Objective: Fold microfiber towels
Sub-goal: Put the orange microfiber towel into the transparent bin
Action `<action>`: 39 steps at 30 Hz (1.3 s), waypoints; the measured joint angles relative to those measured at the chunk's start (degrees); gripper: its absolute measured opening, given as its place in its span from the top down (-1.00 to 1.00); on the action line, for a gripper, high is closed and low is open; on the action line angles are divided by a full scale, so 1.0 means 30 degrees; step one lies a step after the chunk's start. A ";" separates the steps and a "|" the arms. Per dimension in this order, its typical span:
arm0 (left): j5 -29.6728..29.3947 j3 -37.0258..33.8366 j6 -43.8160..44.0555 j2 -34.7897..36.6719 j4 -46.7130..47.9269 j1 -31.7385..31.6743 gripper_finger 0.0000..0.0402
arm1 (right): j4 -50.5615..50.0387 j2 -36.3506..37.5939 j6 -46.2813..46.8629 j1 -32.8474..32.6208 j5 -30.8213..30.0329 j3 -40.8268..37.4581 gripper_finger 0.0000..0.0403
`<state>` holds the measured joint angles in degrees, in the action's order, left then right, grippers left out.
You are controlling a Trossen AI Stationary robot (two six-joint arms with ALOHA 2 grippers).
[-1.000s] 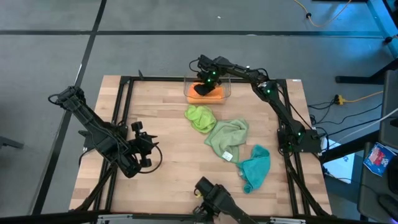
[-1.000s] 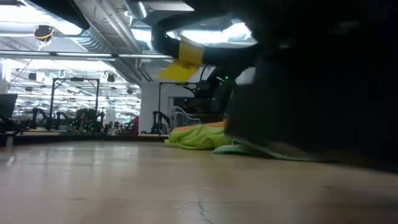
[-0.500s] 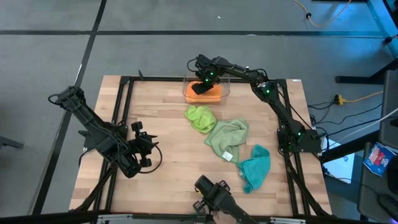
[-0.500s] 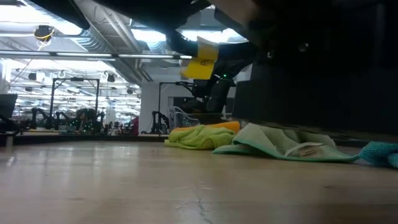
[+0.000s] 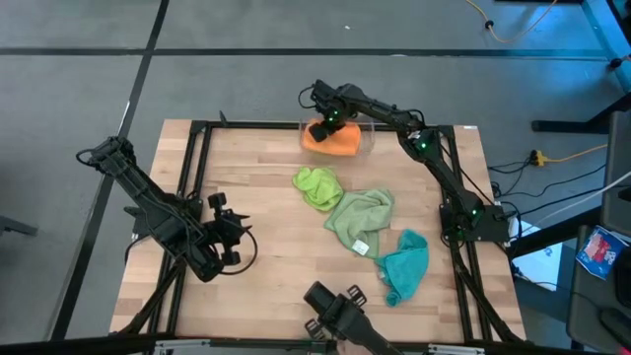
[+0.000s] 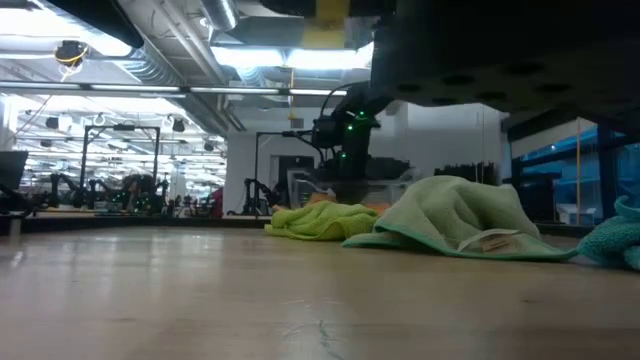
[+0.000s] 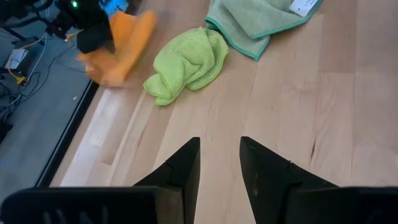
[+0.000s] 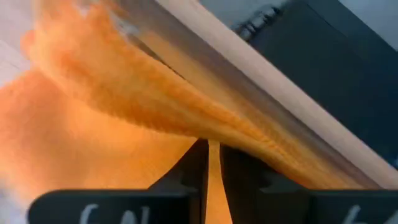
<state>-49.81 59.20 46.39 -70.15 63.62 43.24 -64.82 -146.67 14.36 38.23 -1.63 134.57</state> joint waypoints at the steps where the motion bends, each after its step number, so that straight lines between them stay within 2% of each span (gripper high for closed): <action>1: 0.0002 0.0000 0.0006 0.0000 -0.0002 0.0023 0.47 | -0.0098 0.0020 -0.0020 -0.0056 0.0037 0.0005 0.78; 12: 0.0428 0.0000 0.0378 0.0000 -0.0063 0.0030 0.47 | -0.2761 0.0008 -0.0168 -0.0644 0.0871 -0.0002 0.78; 19: 0.0497 0.0000 0.0407 0.0000 -0.0060 0.0030 0.48 | -0.2876 0.0273 -0.1041 -0.1389 0.0912 0.0107 0.78; 25: 0.0497 0.0000 0.0558 0.0000 -0.0067 0.0030 0.47 | -0.2917 0.1459 -0.2444 -0.2353 -0.1537 0.0129 0.78; 29: 0.0497 0.0000 0.1341 0.0000 -0.0067 0.0030 0.48 | -0.1786 0.1677 -0.3509 -0.2985 -0.2157 0.0151 0.78; 32: 0.0497 0.0000 0.1941 -0.0001 -0.0068 0.0030 0.48 | -0.0200 0.1673 -0.2131 -0.3366 -0.2628 -0.0346 0.78; 36: 0.0497 0.0000 0.2368 -0.0007 -0.0067 0.0030 0.47 | 0.0252 0.1649 0.2709 -0.3364 -0.6263 -0.0588 0.78; 39: 0.0497 0.0000 0.2401 -0.0007 -0.0067 0.0030 0.47 | -0.1279 0.1653 0.4486 -0.2622 -0.5648 -0.0595 0.78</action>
<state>-48.31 59.20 53.60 -70.17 63.42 43.33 -68.65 -141.72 27.82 30.36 -18.57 132.78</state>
